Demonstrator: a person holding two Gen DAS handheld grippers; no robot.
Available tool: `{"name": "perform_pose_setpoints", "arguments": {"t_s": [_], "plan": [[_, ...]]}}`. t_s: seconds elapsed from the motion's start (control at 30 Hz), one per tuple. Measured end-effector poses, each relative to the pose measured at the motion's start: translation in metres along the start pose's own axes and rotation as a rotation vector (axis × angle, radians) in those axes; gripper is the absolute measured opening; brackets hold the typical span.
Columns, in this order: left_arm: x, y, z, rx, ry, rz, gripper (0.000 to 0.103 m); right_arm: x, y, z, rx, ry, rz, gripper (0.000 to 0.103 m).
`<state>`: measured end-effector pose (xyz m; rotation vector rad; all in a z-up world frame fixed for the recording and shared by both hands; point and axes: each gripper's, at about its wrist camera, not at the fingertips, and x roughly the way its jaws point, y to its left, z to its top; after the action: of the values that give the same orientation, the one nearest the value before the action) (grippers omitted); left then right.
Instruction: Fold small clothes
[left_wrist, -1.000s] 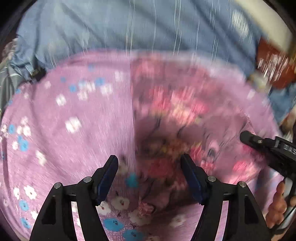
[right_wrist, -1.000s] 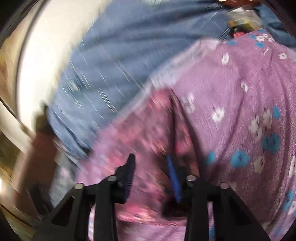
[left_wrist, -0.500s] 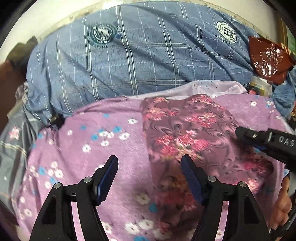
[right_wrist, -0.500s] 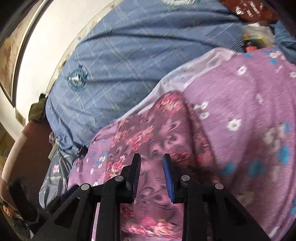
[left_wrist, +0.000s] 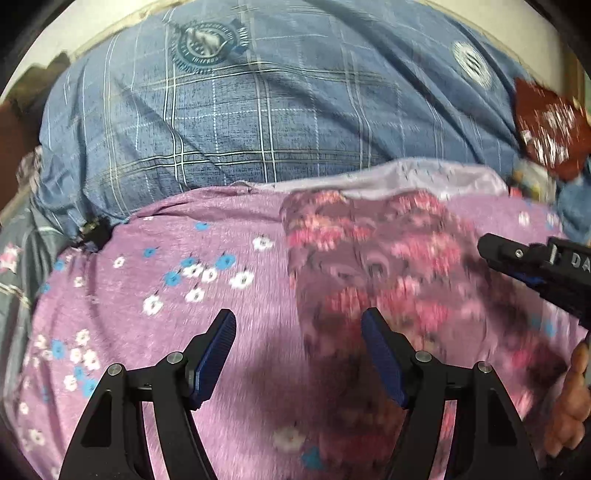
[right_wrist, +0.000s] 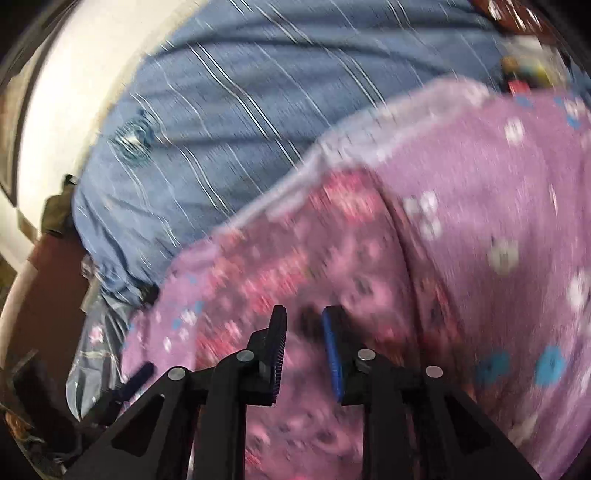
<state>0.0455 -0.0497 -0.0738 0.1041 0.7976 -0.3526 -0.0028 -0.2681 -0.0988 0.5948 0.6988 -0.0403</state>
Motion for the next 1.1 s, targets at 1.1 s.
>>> {"name": "perform_pose_setpoints", "arguments": {"t_s": [1.1], "plan": [[-0.031,0.034,-0.074,-0.030,0.210,0.007,0.082,0.013,0.020,-0.026,-0.040,0.120,-0.198,0.029]]}}
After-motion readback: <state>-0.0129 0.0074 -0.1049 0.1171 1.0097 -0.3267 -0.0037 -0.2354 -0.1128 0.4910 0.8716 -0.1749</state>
